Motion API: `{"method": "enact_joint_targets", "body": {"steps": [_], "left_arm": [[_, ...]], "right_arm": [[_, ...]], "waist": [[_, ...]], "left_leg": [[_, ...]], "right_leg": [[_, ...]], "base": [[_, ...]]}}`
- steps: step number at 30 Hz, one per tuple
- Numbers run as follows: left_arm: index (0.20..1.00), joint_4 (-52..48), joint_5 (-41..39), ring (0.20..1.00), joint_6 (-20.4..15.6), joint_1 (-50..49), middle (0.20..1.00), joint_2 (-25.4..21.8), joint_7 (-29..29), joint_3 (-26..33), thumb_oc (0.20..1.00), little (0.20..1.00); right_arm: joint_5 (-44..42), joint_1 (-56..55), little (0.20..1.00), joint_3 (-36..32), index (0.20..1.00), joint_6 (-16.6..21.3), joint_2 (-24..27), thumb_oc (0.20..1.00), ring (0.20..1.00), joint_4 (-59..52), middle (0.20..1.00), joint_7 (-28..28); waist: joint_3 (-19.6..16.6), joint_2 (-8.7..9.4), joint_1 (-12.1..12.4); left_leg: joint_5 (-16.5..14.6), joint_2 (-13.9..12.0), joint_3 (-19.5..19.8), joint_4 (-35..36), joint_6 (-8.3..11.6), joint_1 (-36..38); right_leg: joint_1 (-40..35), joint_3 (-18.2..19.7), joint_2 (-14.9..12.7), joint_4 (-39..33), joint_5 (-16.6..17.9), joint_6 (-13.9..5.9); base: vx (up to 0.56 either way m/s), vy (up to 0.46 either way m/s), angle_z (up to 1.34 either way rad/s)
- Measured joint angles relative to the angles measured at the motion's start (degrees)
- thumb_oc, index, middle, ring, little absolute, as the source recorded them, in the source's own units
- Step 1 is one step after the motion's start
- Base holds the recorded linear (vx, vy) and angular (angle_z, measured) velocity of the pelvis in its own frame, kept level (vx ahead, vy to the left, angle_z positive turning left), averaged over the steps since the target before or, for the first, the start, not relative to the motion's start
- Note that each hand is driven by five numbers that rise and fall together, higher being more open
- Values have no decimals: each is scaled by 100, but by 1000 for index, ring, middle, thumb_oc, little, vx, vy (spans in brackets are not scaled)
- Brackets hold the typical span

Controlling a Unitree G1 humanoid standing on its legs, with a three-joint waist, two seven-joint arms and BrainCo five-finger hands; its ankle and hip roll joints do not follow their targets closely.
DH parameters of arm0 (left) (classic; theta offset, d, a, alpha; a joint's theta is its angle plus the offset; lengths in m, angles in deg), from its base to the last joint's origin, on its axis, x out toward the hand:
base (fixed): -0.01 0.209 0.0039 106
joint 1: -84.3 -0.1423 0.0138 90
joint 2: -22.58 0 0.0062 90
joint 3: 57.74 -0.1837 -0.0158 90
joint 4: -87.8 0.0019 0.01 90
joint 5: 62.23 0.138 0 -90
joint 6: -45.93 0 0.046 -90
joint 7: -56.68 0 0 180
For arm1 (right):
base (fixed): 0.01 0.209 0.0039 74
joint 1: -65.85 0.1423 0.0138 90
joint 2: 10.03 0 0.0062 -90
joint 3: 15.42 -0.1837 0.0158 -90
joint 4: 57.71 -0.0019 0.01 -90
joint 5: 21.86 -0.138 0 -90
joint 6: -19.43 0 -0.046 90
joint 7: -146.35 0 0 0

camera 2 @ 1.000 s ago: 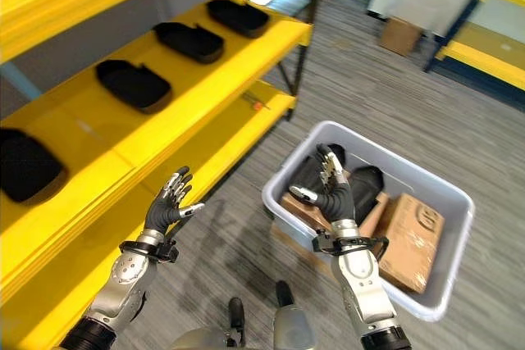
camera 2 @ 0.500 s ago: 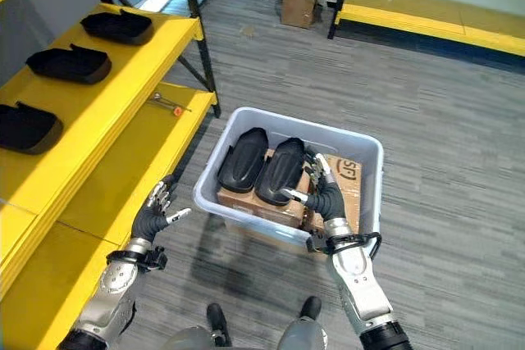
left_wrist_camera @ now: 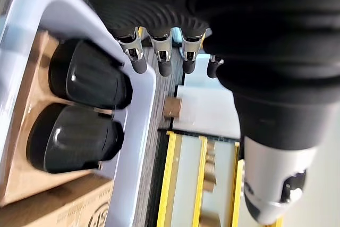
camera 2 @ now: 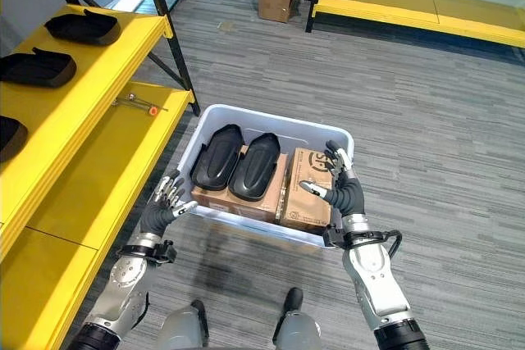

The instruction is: Move parts from the plastic box to the shelf.

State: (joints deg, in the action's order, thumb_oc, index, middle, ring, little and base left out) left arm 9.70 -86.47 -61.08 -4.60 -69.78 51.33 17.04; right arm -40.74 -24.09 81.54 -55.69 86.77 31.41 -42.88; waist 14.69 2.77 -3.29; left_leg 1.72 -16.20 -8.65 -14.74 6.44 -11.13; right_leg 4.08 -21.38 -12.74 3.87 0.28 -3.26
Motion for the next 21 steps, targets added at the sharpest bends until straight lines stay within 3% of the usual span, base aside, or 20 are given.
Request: {"method": "enact_joint_targets", "body": {"steps": [1,2,3,5,6,8,11,15,19,21], "left_arm": [[1000,99,3,1000,-5,59,1000,9,-23,19,1000,1000],[1000,94,2,1000,-4,146,1000,25,-76,42,1000,1000],[1000,91,-2,1000,1,89,1000,70,-146,55,1000,1000],[1000,89,-14,1000,11,-49,1000,155,-149,68,1000,1000],[1000,92,-32,1000,18,44,1000,55,-140,103,1000,1000],[1000,2,-103,1000,3,225,1000,-142,-141,146,1000,1000],[1000,-204,-107,1000,-22,374,1000,-346,-222,254,1000,1000],[1000,-229,-86,1000,-86,401,1000,-461,-372,239,1000,1000],[1000,-229,-75,1000,-89,431,1000,-457,-389,202,1000,1000],[1000,-232,-72,1000,-103,440,1000,-446,-457,184,1000,1000]], "right_arm": [[1,-6,1000,-23,1000,16,10,1000,1000,47,1000,-100],[4,-8,1000,-13,1000,17,31,1000,1000,60,1000,-102],[3,37,1000,-13,1000,16,33,1000,1000,41,1000,-109],[4,33,1000,8,1000,16,83,1000,1000,48,1000,-113],[-9,-4,1000,28,1000,5,-145,1000,1000,125,1000,-135],[0,-160,1000,206,1000,2,-275,1000,1000,123,1000,-98],[-3,-191,1000,416,1000,-33,-396,1000,1000,133,1000,-106],[-7,77,1000,461,1000,-41,-408,1000,1000,134,1000,-36],[-7,142,1000,476,1000,-42,-395,1000,1000,135,1000,2],[-14,137,1000,490,1000,-43,-375,1000,1000,136,1000,3]], "waist": [[-18,-3,53],[78,77,89],[79,31,123],[110,-205,107],[105,-72,154],[75,179,133],[91,193,316],[93,213,365],[83,293,249],[82,288,121]], "left_leg": [[37,-330,152,1042,83,129],[6,-429,261,1145,125,125],[-5,-471,286,1162,145,122],[-46,-218,184,1374,97,652],[18,45,-78,1349,465,819],[-49,470,-264,1323,235,818],[-111,754,-348,1204,84,841],[-182,743,-504,1197,84,794],[-234,681,-606,1144,140,737],[-231,502,-643,1001,207,496]], "right_leg": [[188,164,9,79,-2,-44],[353,428,-51,177,41,-101],[397,590,-100,56,127,-226],[353,855,-155,-33,314,-387],[333,963,-396,-155,459,-495],[283,960,-755,-293,686,-423],[122,792,-955,-390,1119,-547],[253,796,-896,-386,1110,-606],[333,800,-841,-462,929,-799],[534,837,-669,-527,904,-826]], "base": [[230,323,-55],[193,283,-81],[142,268,-98],[145,344,-102],[111,260,-84],[64,195,-34],[55,150,-2],[31,58,-8],[14,0,-19],[-14,-20,-27]]}}
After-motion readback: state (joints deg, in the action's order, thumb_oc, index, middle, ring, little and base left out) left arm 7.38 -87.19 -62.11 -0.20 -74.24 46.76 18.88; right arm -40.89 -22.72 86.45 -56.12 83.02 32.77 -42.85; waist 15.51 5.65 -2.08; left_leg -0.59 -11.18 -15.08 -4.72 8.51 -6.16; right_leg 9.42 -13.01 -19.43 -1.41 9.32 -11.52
